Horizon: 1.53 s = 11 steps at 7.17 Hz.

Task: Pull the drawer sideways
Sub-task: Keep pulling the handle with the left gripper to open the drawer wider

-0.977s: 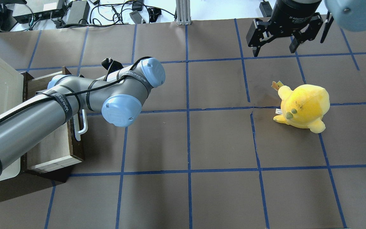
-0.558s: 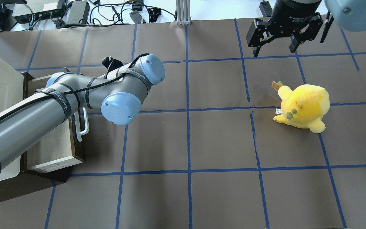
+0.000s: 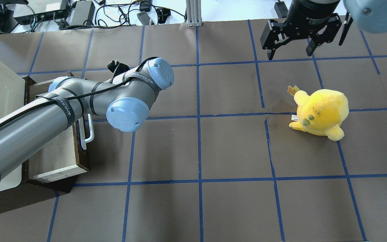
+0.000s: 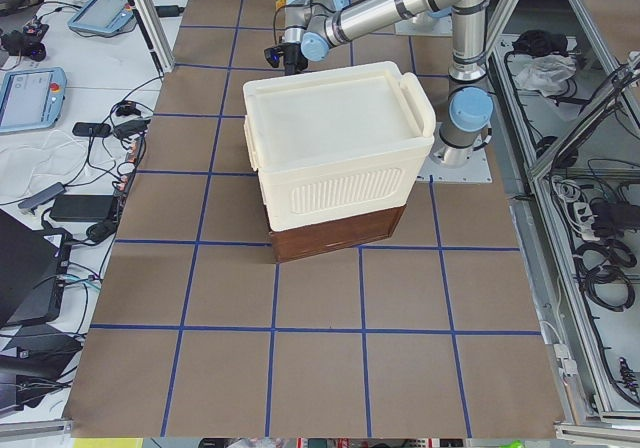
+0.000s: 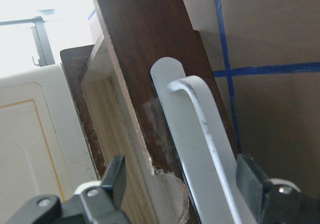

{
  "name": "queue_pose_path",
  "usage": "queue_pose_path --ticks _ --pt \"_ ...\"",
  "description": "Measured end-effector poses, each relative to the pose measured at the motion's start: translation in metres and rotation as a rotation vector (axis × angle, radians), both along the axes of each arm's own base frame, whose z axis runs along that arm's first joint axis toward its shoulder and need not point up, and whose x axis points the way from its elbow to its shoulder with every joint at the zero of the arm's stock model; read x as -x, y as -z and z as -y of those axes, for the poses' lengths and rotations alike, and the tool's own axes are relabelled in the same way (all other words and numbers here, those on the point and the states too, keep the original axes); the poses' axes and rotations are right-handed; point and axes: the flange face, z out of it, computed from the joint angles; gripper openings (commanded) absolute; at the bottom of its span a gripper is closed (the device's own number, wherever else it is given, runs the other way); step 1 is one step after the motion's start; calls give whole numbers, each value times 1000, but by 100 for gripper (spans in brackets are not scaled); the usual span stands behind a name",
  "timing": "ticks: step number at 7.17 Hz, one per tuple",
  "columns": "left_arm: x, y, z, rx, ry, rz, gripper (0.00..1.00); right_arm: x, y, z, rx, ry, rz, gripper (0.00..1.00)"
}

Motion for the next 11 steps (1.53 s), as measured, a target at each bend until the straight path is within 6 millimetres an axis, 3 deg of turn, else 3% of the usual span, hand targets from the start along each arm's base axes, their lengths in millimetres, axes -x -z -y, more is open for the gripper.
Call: queue_pose_path --ticks 5,7,9,11 --pt "-11 0 0 -8 -19 2 81 0 0 0 0 0 0 100" --pt "-9 -12 5 -3 -5 -20 85 0 0 0 0 0 0 100" --pt "2 -56 15 -6 29 -142 85 0 0 0 0 0 0 100" --pt "18 -117 8 31 71 -368 86 0 0 0 0 0 0 100"
